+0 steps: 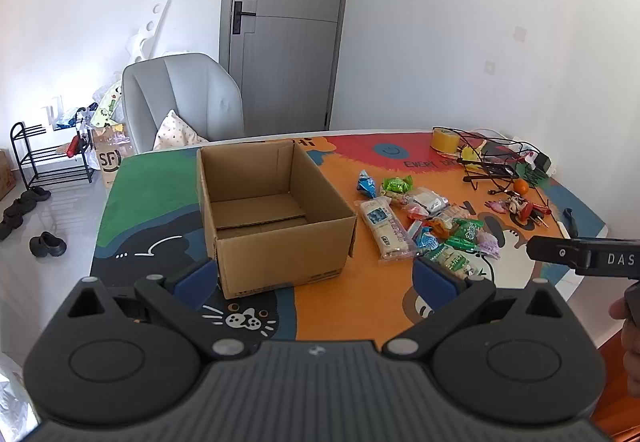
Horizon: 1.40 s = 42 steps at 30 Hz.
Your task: Organize snacks
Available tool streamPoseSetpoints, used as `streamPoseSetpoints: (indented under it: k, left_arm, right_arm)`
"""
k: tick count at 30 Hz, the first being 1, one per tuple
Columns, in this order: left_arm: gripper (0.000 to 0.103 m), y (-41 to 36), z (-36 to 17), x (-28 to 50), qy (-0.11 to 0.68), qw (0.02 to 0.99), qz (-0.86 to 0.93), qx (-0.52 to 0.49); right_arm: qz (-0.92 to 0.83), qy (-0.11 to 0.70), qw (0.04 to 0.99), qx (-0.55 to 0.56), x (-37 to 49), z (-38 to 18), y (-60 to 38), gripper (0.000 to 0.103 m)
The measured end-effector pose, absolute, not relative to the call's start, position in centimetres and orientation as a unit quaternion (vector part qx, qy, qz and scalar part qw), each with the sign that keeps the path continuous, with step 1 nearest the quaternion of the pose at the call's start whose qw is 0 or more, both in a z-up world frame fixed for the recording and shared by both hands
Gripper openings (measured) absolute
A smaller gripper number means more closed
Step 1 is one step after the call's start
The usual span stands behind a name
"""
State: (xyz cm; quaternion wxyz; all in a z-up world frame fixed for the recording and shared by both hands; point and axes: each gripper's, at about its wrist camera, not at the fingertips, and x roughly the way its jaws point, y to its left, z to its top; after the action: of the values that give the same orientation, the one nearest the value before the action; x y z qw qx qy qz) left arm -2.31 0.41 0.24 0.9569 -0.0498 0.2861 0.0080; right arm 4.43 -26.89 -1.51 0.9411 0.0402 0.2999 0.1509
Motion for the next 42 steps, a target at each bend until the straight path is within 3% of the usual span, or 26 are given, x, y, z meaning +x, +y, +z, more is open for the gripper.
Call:
streamPoseSetpoints:
  k: [27,42]
  left_arm:
    - [0.103,0.3,0.2,-2.3,0.28,0.959,0.004,-0.048]
    - [0.103,-1.5,-1.8,0.7,0.264,0.964,-0.012,-0.04]
  right_arm:
    - [0.138,0.295,0.945,0.023,4.4,-1.9,-26.7,0.103]
    - [0.133,0.309,0.941,0.031,7.1,-4.8,-28.2,0.103]
